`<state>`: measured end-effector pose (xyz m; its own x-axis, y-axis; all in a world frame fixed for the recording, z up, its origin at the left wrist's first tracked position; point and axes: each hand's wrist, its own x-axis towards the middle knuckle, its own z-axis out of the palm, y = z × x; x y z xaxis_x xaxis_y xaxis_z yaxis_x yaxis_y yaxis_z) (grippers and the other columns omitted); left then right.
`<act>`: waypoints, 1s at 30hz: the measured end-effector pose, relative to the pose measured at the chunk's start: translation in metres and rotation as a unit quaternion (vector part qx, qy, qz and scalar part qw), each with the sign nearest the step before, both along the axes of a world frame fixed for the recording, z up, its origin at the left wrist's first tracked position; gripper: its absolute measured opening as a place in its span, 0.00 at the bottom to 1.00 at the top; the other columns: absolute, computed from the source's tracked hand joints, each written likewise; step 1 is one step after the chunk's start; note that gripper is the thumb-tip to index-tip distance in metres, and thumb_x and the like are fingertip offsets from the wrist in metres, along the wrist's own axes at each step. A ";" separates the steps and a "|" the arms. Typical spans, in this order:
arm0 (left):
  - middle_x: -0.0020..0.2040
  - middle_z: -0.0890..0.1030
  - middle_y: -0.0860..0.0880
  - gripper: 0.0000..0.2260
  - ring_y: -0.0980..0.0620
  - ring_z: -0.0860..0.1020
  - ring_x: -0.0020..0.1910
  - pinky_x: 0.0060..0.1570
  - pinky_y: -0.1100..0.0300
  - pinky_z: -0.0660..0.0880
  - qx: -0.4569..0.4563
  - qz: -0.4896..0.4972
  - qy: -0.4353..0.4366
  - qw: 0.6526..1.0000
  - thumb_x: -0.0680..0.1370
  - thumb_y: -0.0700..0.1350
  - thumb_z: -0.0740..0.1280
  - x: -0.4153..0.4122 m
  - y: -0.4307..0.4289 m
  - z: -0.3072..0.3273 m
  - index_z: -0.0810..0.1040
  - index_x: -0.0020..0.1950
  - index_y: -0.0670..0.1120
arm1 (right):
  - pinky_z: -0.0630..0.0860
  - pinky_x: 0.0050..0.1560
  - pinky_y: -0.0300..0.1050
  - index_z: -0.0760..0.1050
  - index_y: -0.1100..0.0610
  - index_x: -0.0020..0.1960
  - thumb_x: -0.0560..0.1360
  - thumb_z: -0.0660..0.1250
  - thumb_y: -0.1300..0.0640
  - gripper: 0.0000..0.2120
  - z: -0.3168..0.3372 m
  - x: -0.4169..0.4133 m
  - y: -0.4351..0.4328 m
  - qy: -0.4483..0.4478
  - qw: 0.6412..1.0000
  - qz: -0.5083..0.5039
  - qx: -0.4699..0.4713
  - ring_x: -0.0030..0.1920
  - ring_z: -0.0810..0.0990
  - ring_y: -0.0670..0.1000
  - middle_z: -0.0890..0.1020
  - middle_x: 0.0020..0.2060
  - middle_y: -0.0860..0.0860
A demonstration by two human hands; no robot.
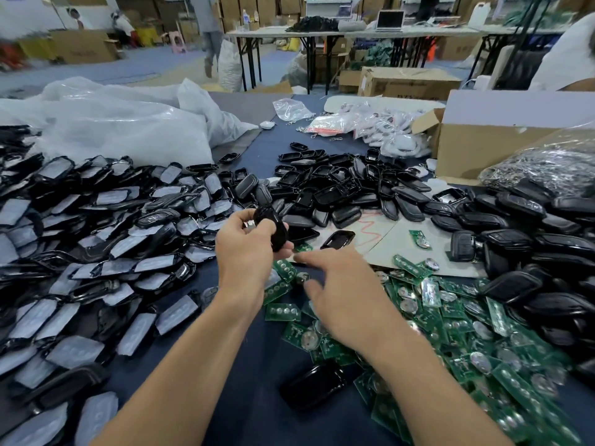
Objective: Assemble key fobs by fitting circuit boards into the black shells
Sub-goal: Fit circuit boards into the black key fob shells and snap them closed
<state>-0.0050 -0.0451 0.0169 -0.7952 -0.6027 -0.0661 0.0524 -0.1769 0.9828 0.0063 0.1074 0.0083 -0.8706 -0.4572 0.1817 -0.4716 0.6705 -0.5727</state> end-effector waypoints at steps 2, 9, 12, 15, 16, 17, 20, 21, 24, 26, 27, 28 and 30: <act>0.38 0.87 0.45 0.11 0.47 0.83 0.29 0.30 0.60 0.79 -0.006 0.001 0.010 1.000 0.78 0.32 0.65 0.000 -0.003 0.001 0.76 0.56 0.45 | 0.70 0.65 0.51 0.76 0.46 0.69 0.78 0.68 0.53 0.20 -0.005 0.001 -0.008 0.031 0.997 0.017 0.070 0.60 0.73 0.53 0.80 0.60 0.46; 0.42 0.84 0.43 0.13 0.48 0.83 0.29 0.30 0.61 0.80 -0.015 -0.003 0.020 1.000 0.78 0.31 0.65 0.000 -0.004 0.001 0.78 0.56 0.48 | 0.80 0.44 0.52 0.78 0.46 0.49 0.75 0.71 0.58 0.08 -0.003 -0.002 -0.013 -0.054 0.995 -0.070 -0.035 0.43 0.80 0.53 0.79 0.41 0.44; 0.42 0.85 0.44 0.14 0.48 0.83 0.29 0.31 0.61 0.80 -0.023 -0.010 0.020 0.999 0.79 0.31 0.65 -0.001 -0.003 0.000 0.77 0.56 0.49 | 0.79 0.50 0.53 0.78 0.49 0.53 0.78 0.69 0.55 0.05 -0.003 -0.001 -0.011 -0.037 0.996 -0.086 0.007 0.48 0.79 0.54 0.78 0.43 0.46; 0.43 0.85 0.44 0.15 0.45 0.85 0.32 0.33 0.59 0.82 -0.026 -0.021 0.021 0.999 0.79 0.30 0.66 -0.002 -0.003 0.000 0.79 0.54 0.51 | 0.69 0.56 0.53 0.76 0.49 0.54 0.78 0.66 0.48 0.07 -0.002 0.003 -0.013 0.033 0.988 -0.118 0.096 0.51 0.74 0.53 0.73 0.45 0.45; 0.43 0.86 0.44 0.16 0.45 0.86 0.34 0.33 0.59 0.82 -0.025 -0.026 0.021 0.999 0.79 0.30 0.66 -0.003 -0.002 -0.001 0.80 0.54 0.52 | 0.69 0.55 0.53 0.76 0.49 0.52 0.78 0.66 0.47 0.07 0.001 0.003 -0.013 0.022 0.987 -0.129 0.096 0.51 0.74 0.53 0.72 0.45 0.45; 0.42 0.87 0.46 0.17 0.45 0.87 0.36 0.34 0.59 0.82 -0.026 -0.034 0.021 0.999 0.79 0.30 0.67 -0.003 -0.002 -0.001 0.81 0.54 0.53 | 0.69 0.54 0.53 0.75 0.48 0.51 0.77 0.67 0.46 0.07 0.003 0.003 -0.013 0.005 0.987 -0.136 0.088 0.50 0.75 0.53 0.73 0.45 0.45; 0.41 0.88 0.51 0.20 0.49 0.87 0.40 0.35 0.59 0.83 -0.053 -0.053 0.020 0.997 0.78 0.31 0.68 -0.003 0.000 -0.003 0.83 0.51 0.58 | 0.73 0.56 0.51 0.71 0.46 0.43 0.75 0.70 0.50 0.07 0.005 0.002 -0.010 -0.037 0.989 -0.135 0.047 0.45 0.75 0.51 0.77 0.41 0.43; 0.42 0.88 0.51 0.20 0.50 0.87 0.41 0.35 0.60 0.83 -0.060 -0.052 0.020 0.997 0.78 0.31 0.69 -0.003 0.000 -0.004 0.84 0.49 0.58 | 0.74 0.56 0.52 0.71 0.47 0.42 0.75 0.70 0.52 0.08 0.005 0.002 -0.008 -0.046 0.989 -0.136 0.030 0.44 0.77 0.51 0.79 0.39 0.43; 0.42 0.88 0.51 0.18 0.50 0.88 0.42 0.35 0.59 0.83 -0.047 -0.042 0.013 0.998 0.77 0.32 0.70 -0.005 -0.001 -0.005 0.83 0.49 0.57 | 0.77 0.44 0.49 0.73 0.47 0.43 0.77 0.69 0.56 0.07 0.002 -0.002 -0.002 -0.052 0.984 -0.159 -0.068 0.38 0.79 0.48 0.80 0.34 0.43; 0.44 0.88 0.51 0.15 0.49 0.88 0.43 0.35 0.58 0.83 -0.031 -0.045 0.002 0.999 0.78 0.32 0.71 -0.005 -0.002 -0.006 0.84 0.52 0.53 | 0.72 0.34 0.44 0.74 0.48 0.42 0.77 0.70 0.58 0.09 0.001 -0.008 0.005 -0.068 0.967 -0.166 -0.181 0.30 0.75 0.44 0.79 0.30 0.44; 0.44 0.88 0.51 0.13 0.49 0.88 0.43 0.34 0.58 0.83 -0.031 -0.053 -0.004 0.998 0.78 0.32 0.71 -0.006 -0.002 -0.006 0.85 0.53 0.51 | 0.69 0.32 0.42 0.74 0.49 0.41 0.76 0.70 0.59 0.09 0.003 -0.011 0.008 -0.090 0.952 -0.165 -0.242 0.27 0.72 0.43 0.78 0.28 0.44; 0.44 0.88 0.51 0.13 0.49 0.88 0.43 0.34 0.58 0.83 -0.038 -0.067 -0.011 0.997 0.78 0.33 0.72 -0.005 -0.001 -0.007 0.85 0.53 0.50 | 0.68 0.33 0.42 0.76 0.50 0.40 0.75 0.71 0.60 0.08 0.005 -0.013 0.010 -0.122 0.930 -0.163 -0.305 0.27 0.70 0.43 0.77 0.27 0.44; 0.44 0.88 0.51 0.12 0.51 0.87 0.43 0.34 0.58 0.83 -0.058 -0.104 -0.024 0.993 0.78 0.33 0.72 -0.004 0.002 -0.007 0.86 0.54 0.49 | 0.69 0.33 0.37 0.80 0.52 0.40 0.75 0.73 0.63 0.09 0.007 -0.017 0.014 -0.187 0.880 -0.159 -0.407 0.27 0.71 0.42 0.76 0.26 0.43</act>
